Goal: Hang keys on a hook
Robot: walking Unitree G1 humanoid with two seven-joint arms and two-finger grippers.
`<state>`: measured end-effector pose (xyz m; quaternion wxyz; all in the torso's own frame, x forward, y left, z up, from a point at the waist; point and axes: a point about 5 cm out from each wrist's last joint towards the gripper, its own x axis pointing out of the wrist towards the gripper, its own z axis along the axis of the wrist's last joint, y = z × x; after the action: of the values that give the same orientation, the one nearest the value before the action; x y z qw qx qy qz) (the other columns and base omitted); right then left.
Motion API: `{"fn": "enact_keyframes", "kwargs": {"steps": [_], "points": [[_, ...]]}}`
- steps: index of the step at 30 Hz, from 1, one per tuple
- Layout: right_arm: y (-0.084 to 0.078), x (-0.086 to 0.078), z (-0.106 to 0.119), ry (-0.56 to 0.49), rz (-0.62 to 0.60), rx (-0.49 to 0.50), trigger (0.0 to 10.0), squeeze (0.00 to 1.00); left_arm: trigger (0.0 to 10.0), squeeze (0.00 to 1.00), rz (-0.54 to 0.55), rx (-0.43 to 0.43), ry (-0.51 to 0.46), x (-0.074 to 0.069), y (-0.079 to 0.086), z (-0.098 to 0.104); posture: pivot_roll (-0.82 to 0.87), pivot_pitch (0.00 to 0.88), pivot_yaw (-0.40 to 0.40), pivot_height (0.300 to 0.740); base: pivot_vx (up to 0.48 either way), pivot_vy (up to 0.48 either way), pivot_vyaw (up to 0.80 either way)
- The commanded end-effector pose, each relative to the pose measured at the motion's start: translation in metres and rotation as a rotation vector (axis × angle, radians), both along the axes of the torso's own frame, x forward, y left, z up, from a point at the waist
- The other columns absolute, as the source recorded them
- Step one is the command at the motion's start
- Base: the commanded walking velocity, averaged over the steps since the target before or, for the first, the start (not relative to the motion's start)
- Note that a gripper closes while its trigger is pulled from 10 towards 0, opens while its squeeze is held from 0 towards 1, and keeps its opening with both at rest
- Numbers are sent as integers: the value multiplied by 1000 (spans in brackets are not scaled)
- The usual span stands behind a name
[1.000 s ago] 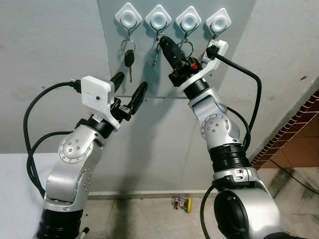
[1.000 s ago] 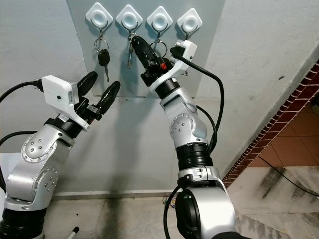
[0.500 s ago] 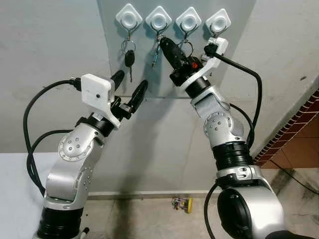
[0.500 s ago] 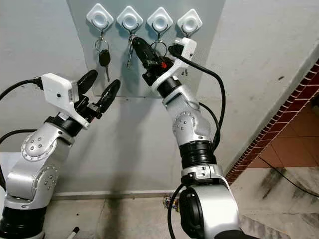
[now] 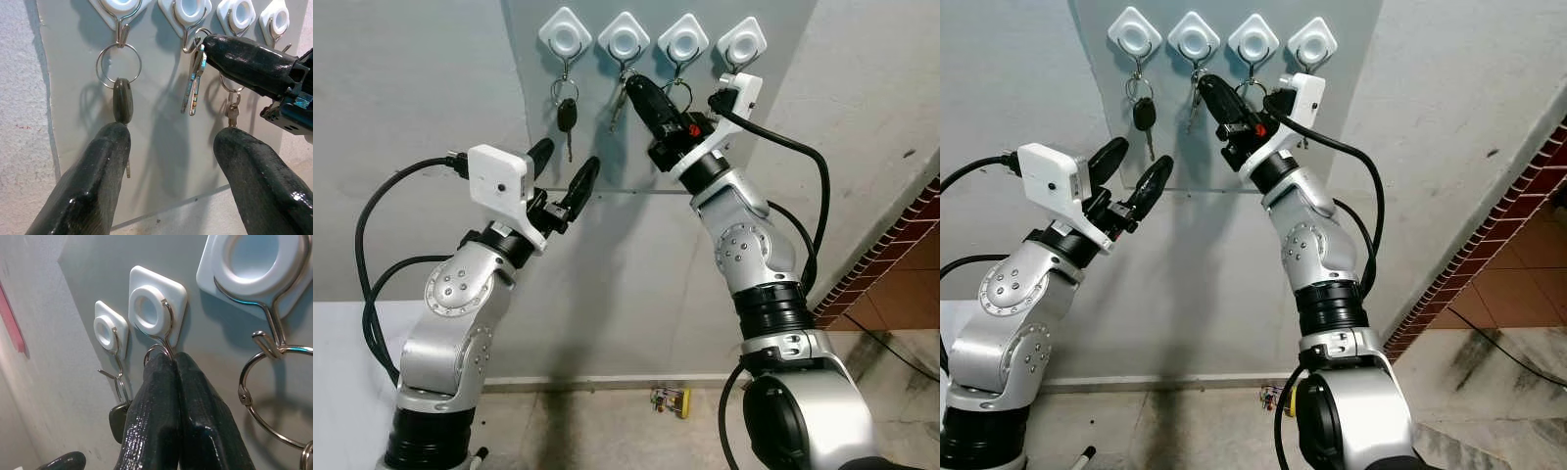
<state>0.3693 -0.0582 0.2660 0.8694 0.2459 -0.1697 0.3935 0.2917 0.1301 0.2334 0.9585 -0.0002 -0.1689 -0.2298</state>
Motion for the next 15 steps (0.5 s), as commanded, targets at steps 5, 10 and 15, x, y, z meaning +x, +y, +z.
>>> {"fn": "enact_keyframes", "kwargs": {"steps": [5, 10, 15], "points": [[2, -3, -12, 26, 15, -59, 10000, 0, 10000, 0, 8, -7, -7, -2, 0, 3, -65, 90, -23, 740, 0, 0, 0], [3, -6, -9, -8, 29, -56, 10000, 0, 10000, 0, 9, -7, -6, -2, -1, 3, -66, 90, -25, 740, 0, 0, 0], [2, -8, -6, -32, 29, -49, 10000, 0, 10000, 0, 11, -9, -4, -3, -1, 3, -66, 89, -26, 740, 0, 0, 0]]}}
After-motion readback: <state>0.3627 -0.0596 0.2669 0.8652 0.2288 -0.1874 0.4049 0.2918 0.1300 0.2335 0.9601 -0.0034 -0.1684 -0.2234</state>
